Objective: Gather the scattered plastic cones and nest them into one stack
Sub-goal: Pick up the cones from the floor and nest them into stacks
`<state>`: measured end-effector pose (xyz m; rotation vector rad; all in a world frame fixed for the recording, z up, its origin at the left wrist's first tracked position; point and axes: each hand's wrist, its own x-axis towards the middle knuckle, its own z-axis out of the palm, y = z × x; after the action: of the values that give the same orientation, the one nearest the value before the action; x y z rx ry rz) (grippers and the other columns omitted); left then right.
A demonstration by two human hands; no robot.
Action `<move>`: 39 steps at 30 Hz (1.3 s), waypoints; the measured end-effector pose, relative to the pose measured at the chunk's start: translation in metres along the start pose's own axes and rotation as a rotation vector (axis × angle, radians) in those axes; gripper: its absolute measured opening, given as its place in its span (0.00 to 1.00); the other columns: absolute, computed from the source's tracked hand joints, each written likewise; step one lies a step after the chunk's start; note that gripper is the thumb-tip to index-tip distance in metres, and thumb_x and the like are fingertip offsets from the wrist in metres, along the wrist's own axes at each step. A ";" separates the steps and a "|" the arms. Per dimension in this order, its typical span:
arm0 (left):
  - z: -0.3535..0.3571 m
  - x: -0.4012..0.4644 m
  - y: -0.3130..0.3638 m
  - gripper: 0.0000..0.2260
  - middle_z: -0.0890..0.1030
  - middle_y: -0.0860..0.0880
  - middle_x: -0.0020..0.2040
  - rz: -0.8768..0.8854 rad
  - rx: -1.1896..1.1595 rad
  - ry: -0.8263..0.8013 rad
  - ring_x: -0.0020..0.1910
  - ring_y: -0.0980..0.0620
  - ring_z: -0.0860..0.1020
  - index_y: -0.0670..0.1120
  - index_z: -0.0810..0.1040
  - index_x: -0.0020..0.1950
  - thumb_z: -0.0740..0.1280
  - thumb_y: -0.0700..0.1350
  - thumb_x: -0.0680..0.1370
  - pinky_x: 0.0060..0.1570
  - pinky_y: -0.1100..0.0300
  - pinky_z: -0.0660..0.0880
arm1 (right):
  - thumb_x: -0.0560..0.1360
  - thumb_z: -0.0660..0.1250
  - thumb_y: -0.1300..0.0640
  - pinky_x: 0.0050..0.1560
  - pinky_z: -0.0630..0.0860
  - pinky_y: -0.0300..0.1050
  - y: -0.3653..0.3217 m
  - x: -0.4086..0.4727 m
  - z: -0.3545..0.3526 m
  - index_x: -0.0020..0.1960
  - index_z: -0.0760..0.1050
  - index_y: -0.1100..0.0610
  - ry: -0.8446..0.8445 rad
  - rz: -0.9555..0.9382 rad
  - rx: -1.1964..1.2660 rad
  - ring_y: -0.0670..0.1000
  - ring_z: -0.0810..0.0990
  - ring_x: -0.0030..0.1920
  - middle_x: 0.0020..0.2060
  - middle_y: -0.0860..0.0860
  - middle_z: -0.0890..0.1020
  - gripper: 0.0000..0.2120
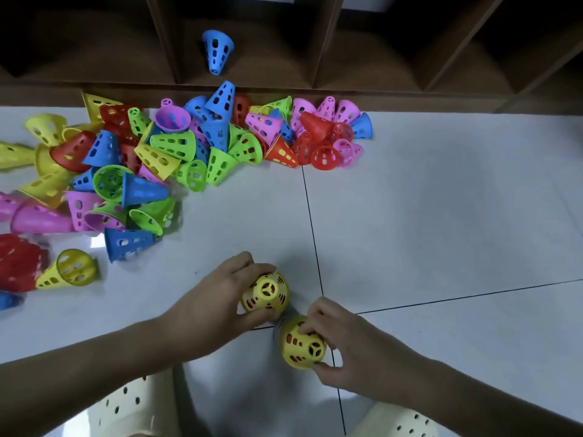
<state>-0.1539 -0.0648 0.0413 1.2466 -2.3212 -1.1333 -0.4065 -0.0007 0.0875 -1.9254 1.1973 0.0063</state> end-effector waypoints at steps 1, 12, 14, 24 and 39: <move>0.000 0.001 0.000 0.29 0.68 0.62 0.49 0.004 -0.007 0.002 0.48 0.61 0.74 0.56 0.73 0.68 0.66 0.68 0.71 0.47 0.70 0.71 | 0.76 0.69 0.50 0.48 0.76 0.46 0.001 0.001 0.002 0.62 0.72 0.48 -0.003 0.006 -0.007 0.41 0.71 0.45 0.52 0.37 0.64 0.16; -0.042 0.018 -0.030 0.27 0.77 0.67 0.45 -0.063 -0.256 0.133 0.47 0.63 0.76 0.47 0.78 0.59 0.53 0.67 0.79 0.49 0.70 0.70 | 0.69 0.78 0.47 0.42 0.75 0.41 0.015 0.015 -0.033 0.53 0.79 0.49 0.278 0.198 0.434 0.49 0.78 0.40 0.46 0.46 0.80 0.15; -0.050 0.032 -0.049 0.22 0.79 0.60 0.45 -0.191 -0.222 0.210 0.45 0.59 0.76 0.48 0.78 0.56 0.56 0.63 0.80 0.48 0.62 0.71 | 0.72 0.76 0.48 0.42 0.74 0.38 0.020 0.026 -0.039 0.51 0.80 0.50 0.335 0.278 0.504 0.51 0.79 0.40 0.42 0.44 0.82 0.10; -0.073 0.130 -0.129 0.31 0.65 0.40 0.71 -0.445 0.077 0.338 0.69 0.39 0.68 0.44 0.64 0.76 0.72 0.46 0.76 0.70 0.48 0.66 | 0.78 0.69 0.50 0.44 0.76 0.42 0.054 0.078 -0.050 0.49 0.81 0.53 0.296 0.515 0.522 0.45 0.84 0.39 0.45 0.49 0.83 0.07; -0.066 0.204 -0.164 0.36 0.75 0.39 0.61 -0.532 0.532 0.124 0.62 0.38 0.74 0.48 0.54 0.77 0.70 0.56 0.76 0.62 0.45 0.73 | 0.79 0.67 0.58 0.44 0.74 0.40 0.111 0.084 -0.072 0.48 0.81 0.56 0.311 0.595 0.535 0.50 0.83 0.39 0.44 0.52 0.85 0.04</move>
<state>-0.1424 -0.3145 -0.0614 2.1474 -2.3386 -0.5296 -0.4722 -0.1298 0.0273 -1.0880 1.7354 -0.2783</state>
